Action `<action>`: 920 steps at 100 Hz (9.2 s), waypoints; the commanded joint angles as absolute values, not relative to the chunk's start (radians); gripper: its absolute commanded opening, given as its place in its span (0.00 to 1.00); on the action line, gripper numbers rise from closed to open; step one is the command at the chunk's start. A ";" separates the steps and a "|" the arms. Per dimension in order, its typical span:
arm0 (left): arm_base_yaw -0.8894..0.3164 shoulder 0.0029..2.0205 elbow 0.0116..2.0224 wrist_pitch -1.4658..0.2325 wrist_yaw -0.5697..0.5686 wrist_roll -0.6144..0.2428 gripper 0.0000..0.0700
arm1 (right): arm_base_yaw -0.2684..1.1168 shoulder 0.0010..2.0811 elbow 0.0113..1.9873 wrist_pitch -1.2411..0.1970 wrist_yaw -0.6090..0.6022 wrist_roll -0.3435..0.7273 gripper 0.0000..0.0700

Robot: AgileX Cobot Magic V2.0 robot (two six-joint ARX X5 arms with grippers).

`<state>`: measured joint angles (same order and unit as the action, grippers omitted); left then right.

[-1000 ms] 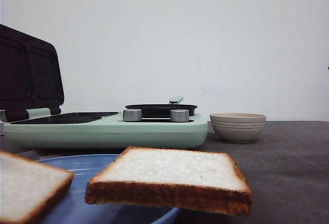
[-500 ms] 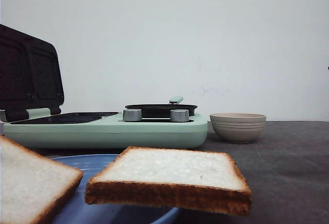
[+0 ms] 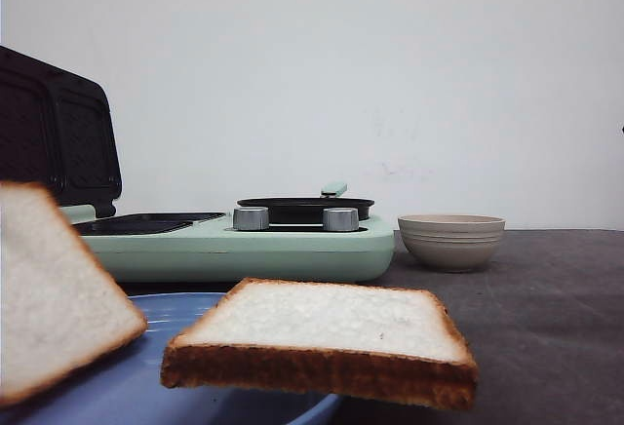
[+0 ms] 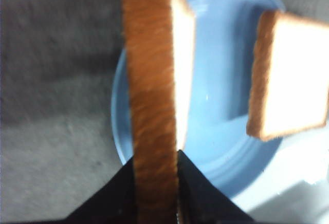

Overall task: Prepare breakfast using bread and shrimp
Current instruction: 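Grasp the bread slice edge with the left gripper and lift, then carry the bread with the left gripper over the grill plate, then release the bread onto the farther grill plate, raise left gripper, then lower the right gripper to the remaining bread slice on the plate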

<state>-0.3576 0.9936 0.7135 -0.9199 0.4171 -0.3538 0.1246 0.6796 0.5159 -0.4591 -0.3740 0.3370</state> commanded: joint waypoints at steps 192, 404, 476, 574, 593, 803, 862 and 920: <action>-0.359 1.039 0.960 -0.332 -0.040 0.053 0.01 | 0.128 0.685 0.528 -0.451 -0.378 0.325 0.00; -0.255 1.914 1.487 -0.007 -0.204 0.673 0.01 | 0.128 0.685 0.528 -0.473 -0.377 0.299 0.00; -0.256 1.930 1.487 -0.090 -0.197 0.662 0.19 | 0.128 0.685 0.528 -0.473 -0.376 0.299 0.00; -0.267 1.930 1.487 -0.213 0.070 0.484 0.45 | 0.128 0.685 0.528 -0.473 -0.374 0.298 0.00; -0.267 1.919 1.488 -0.213 0.078 0.469 0.45 | 0.128 0.685 0.528 -0.473 -0.374 0.295 0.00; -0.190 0.781 0.746 -0.276 0.127 -0.127 0.45 | 0.129 0.684 0.528 -0.533 -0.424 0.303 0.00; -0.191 0.745 0.679 -0.355 0.128 -0.167 0.45 | 0.129 0.685 0.528 -0.557 -0.486 0.303 0.00; -0.191 0.601 0.651 -0.385 0.159 -0.178 0.45 | 0.301 0.685 0.443 -0.521 -0.561 0.470 0.49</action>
<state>-0.1883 0.6281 0.6579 -0.3798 0.1738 -0.1753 0.2771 0.6796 0.4507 -0.5480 -0.5568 0.4080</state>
